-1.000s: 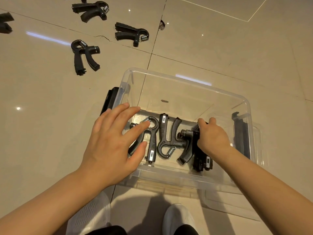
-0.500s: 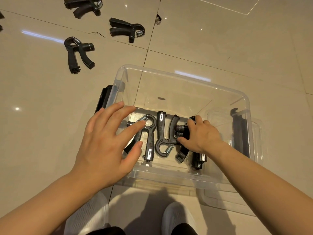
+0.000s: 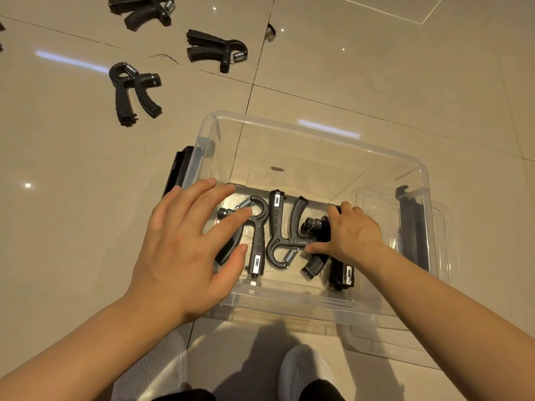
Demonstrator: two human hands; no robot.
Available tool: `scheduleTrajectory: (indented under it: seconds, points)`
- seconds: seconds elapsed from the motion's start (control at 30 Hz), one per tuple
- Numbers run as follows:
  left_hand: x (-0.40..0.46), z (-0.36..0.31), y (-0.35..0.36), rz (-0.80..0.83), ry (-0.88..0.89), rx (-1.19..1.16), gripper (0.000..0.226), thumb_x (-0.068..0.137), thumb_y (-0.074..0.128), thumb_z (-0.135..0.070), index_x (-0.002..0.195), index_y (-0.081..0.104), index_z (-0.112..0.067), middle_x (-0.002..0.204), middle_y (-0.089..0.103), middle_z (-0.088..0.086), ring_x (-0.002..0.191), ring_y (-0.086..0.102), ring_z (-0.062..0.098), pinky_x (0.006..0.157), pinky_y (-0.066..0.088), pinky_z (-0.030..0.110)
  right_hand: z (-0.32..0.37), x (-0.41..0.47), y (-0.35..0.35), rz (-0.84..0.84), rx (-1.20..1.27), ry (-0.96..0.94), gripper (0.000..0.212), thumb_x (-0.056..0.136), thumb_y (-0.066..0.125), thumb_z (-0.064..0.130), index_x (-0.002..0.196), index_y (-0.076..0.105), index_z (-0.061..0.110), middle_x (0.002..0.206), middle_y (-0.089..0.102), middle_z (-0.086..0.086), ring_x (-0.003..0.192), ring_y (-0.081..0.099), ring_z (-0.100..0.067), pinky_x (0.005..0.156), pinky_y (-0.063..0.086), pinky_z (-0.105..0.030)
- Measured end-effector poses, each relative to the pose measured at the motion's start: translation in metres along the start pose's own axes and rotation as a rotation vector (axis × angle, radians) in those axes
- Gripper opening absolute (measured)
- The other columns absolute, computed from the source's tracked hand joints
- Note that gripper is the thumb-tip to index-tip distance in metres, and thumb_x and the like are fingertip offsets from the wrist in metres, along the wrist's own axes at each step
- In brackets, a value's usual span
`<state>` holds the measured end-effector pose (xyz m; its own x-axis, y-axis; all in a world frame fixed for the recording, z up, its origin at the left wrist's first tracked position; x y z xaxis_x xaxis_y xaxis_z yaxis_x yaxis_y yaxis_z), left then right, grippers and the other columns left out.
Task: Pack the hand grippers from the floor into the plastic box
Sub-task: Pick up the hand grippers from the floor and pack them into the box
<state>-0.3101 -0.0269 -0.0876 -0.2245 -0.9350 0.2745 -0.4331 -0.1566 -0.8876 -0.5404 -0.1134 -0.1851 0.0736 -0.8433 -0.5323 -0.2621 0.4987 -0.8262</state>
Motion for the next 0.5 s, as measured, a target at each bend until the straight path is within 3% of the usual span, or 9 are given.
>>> scheduleTrajectory:
  seconds: [0.17, 0.27, 0.4, 0.5]
  points:
    - [0.002, 0.005, 0.001, 0.053, -0.045, -0.098, 0.045, 0.08, 0.053, -0.045, 0.117, 0.065, -0.022, 0.12, 0.059, 0.001, 0.123, 0.045, 0.02, 0.107, 0.028, 0.051, -0.006, -0.034, -0.047, -0.045, 0.085, -0.143, 0.062, 0.083, 0.055, 0.061, 0.124, 0.043, 0.016, 0.122, 0.049, -0.007, 0.109, 0.049, -0.026, 0.082, 0.044, -0.036]
    - [0.002, 0.002, -0.029, 0.07, 0.024, -0.272, 0.047, 0.081, 0.056, -0.046, 0.122, 0.06, -0.023, 0.117, 0.059, -0.004, 0.116, 0.048, 0.011, 0.107, 0.031, 0.055, -0.003, -0.077, -0.09, 0.077, 0.066, -0.256, 0.067, 0.077, 0.061, 0.063, 0.128, 0.045, 0.022, 0.125, 0.051, -0.001, 0.112, 0.05, -0.022, 0.086, 0.043, -0.034]
    - [0.001, -0.02, -0.124, 0.053, 0.119, -0.113, 0.046, 0.084, 0.049, -0.048, 0.123, 0.057, -0.026, 0.111, 0.064, -0.006, 0.103, 0.056, 0.008, 0.104, 0.038, 0.043, 0.021, -0.156, -0.162, 0.095, 0.117, -0.331, 0.071, 0.073, 0.065, 0.063, 0.13, 0.045, 0.026, 0.129, 0.053, 0.001, 0.113, 0.05, -0.018, 0.09, 0.042, -0.031]
    - [-0.009, -0.039, -0.207, 0.027, 0.078, -0.036, 0.037, 0.087, 0.057, -0.042, 0.122, 0.056, -0.031, 0.105, 0.064, -0.013, 0.099, 0.057, 0.004, 0.108, 0.03, 0.032, 0.048, -0.222, -0.215, 0.061, 0.12, -0.38, 0.065, 0.079, 0.065, 0.055, 0.133, 0.043, 0.027, 0.131, 0.051, 0.001, 0.111, 0.05, -0.017, 0.087, 0.039, -0.028]
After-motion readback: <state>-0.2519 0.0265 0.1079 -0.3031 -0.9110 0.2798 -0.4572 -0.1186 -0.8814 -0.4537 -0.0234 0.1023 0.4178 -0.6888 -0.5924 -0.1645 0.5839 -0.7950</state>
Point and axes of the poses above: each hand's wrist, its own x-axis towards the middle knuckle, its own y-axis out of the palm, z = x × y, the point moved 6 cm from there along x, towards the middle knuckle
